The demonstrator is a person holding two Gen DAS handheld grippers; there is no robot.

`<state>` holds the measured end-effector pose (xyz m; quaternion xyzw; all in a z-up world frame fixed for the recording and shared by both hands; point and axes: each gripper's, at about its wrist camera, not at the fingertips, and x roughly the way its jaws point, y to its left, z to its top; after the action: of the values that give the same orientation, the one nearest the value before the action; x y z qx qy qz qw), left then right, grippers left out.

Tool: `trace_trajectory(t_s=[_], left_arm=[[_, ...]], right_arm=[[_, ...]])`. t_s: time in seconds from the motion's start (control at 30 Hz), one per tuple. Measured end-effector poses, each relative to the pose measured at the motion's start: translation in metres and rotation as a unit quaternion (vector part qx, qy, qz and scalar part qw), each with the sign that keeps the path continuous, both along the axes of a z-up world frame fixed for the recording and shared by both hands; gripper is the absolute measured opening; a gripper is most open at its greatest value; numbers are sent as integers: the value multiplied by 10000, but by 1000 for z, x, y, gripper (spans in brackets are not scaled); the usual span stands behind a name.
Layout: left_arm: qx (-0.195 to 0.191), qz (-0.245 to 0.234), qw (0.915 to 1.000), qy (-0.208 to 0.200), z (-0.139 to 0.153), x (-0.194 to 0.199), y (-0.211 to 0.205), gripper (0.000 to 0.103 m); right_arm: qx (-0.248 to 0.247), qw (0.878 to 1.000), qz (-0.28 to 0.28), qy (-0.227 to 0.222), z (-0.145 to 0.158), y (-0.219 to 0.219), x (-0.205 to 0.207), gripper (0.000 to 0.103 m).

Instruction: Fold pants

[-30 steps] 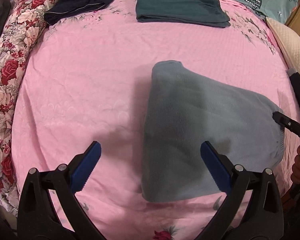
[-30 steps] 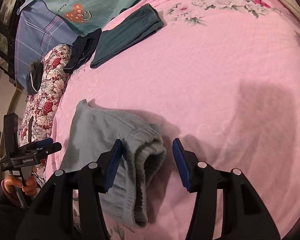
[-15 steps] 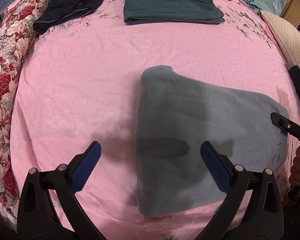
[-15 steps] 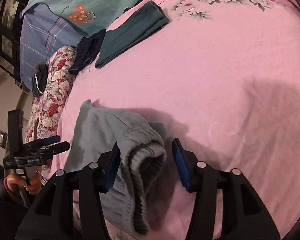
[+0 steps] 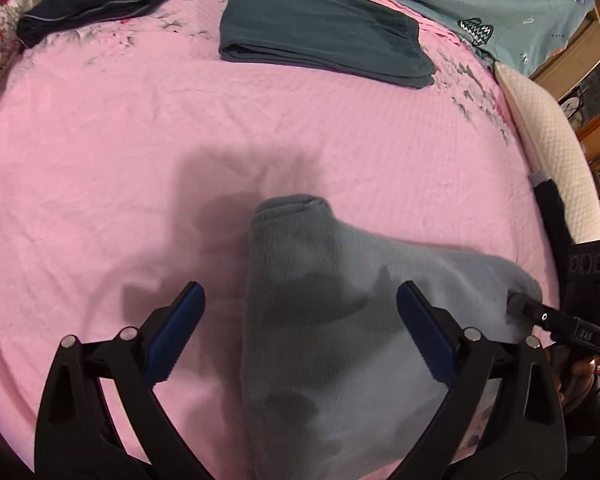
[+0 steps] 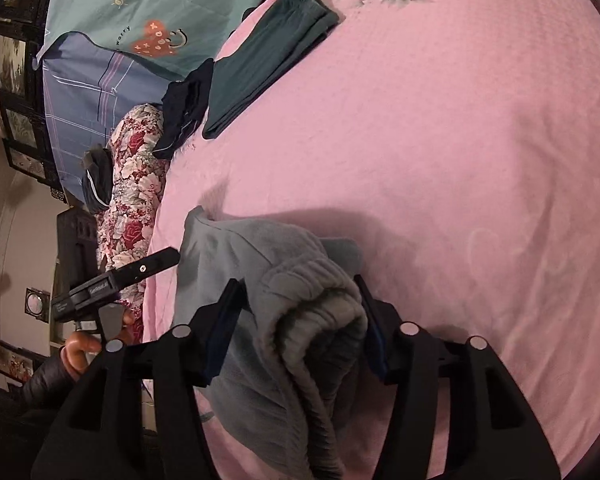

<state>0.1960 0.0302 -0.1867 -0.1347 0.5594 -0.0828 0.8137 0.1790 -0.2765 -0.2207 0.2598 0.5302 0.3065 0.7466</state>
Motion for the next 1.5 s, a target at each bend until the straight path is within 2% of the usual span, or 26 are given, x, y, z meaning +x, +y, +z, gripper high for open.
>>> trace_trajectory(t_s=[0.1,0.17,0.3,0.4,0.5,0.6,0.67,0.77,0.87,0.97,1.0,1.03,1.1,1.17,1.23,1.3,1.33,1.37,1.4,1.43,1.5], left_arm=[[-297,-119,9995,73,-6,8,2,78],[-344,-208,9991,148,-8,8,0,72],[-399,-428,9982,113,2,-13,5,72],[-228,-588,9976,287,-1,-43,15,73],[-474,-575,9949,685,-14,-71,25,73],[-463,-647,9948,630,-15,-88,21,73],[-587,-603,9944,634,-15,-88,18,72],[-733,-731,9926,628,-15,-84,4,59],[-381,-873,9942,509,-12,-86,-9,56],[-260,-699,9960,486,-9,-89,-2,35],[-269,-639,9964,479,-8,-90,0,31],[-305,-590,9967,460,-7,-90,3,30],[-274,-532,9969,510,-11,-91,4,29],[-337,-382,9965,658,-16,-90,8,36],[-466,-284,9958,738,-17,-89,10,41],[-566,-260,9946,824,-19,-85,8,55],[-582,-263,9944,844,-18,-83,5,57],[-479,-277,9951,825,-16,-82,1,57],[-292,-355,9960,761,-14,-82,-6,56],[-158,-415,9965,713,-12,-83,-10,54],[90,-480,9967,652,-9,-84,-16,42]], right_arm=[[-10,9999,11,103,1,2,2,63],[-29,9999,14,140,2,3,3,63],[-272,9995,57,116,6,9,3,63],[-426,9990,137,80,8,13,4,63],[-348,9992,154,153,7,11,7,63],[-338,9992,148,178,7,11,7,63],[-390,9990,172,164,8,12,7,63],[-502,9985,169,120,11,16,6,63],[-726,9972,175,49,13,20,5,56],[-823,9965,130,47,13,17,5,40],[-749,9971,111,47,14,14,5,34],[-673,9977,106,41,16,11,5,29],[-677,9976,161,-18,19,10,3,28],[-718,9972,192,-12,17,11,4,29],[-693,9974,174,115,13,11,7,37],[-584,9979,160,220,8,10,10,52],[-432,9987,180,223,7,9,10,57],[-353,9990,191,219,8,9,11,57],[-375,9989,197,207,9,10,11,56],[-458,9985,236,172,11,12,11,45],[-589,9978,262,123,12,14,9,32]])
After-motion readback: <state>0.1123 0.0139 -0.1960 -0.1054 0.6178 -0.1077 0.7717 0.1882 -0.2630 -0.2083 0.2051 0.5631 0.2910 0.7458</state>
